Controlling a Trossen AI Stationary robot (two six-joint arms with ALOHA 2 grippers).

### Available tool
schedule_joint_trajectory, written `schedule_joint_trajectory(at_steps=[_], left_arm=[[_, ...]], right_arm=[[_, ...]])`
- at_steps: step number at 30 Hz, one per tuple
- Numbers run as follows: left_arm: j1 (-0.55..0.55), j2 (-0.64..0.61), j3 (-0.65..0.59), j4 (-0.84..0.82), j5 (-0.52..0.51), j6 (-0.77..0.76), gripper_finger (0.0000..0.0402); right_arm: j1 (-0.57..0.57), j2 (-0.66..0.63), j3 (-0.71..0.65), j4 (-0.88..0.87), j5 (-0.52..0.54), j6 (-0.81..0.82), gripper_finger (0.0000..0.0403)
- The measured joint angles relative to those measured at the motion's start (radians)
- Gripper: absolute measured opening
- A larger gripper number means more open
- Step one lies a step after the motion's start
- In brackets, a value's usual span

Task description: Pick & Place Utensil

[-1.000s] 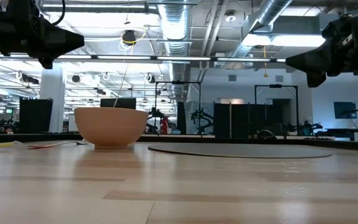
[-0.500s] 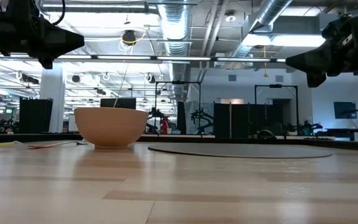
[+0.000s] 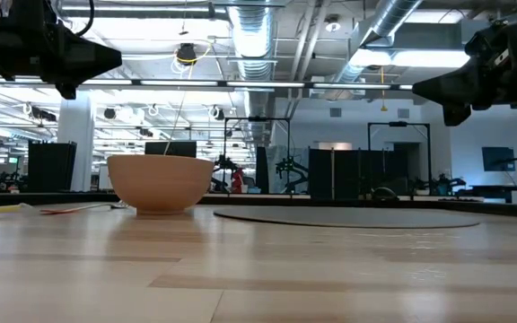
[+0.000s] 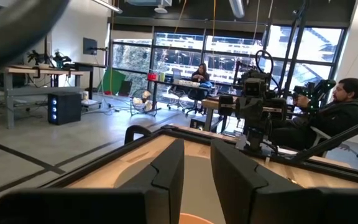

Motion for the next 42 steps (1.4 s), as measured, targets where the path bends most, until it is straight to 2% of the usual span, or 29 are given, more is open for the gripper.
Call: schedule_joint_trajectory(at_steps=[8,23,27,34,39,42], left_arm=[[0.000,0.000,0.000,0.002,0.061,-0.001,0.0081],[0.000,0.000,0.000,0.035,0.061,-0.031,0.0081],[0.000,0.013,0.031,0.038,0.075,-0.034,0.0081],[0.000,0.144,0.128,0.038,0.112,-0.034,0.0081],[0.000,0.308,0.230,0.024,0.146,-0.032,0.0081],[0.000,0.407,0.309,-0.031,0.155,-0.031,0.0081]], right_arm=[[0.000,0.000,0.000,0.000,0.000,0.000,0.0000],[0.000,0.000,0.000,0.006,0.000,0.000,0.0000],[0.000,0.000,-0.001,0.093,-0.001,0.000,0.0000],[0.009,0.003,0.000,0.437,-0.013,0.021,0.0000],[0.048,0.019,0.019,0.432,-0.054,0.016,0.0000],[0.078,0.092,0.060,0.437,-0.054,0.013,0.0000]])
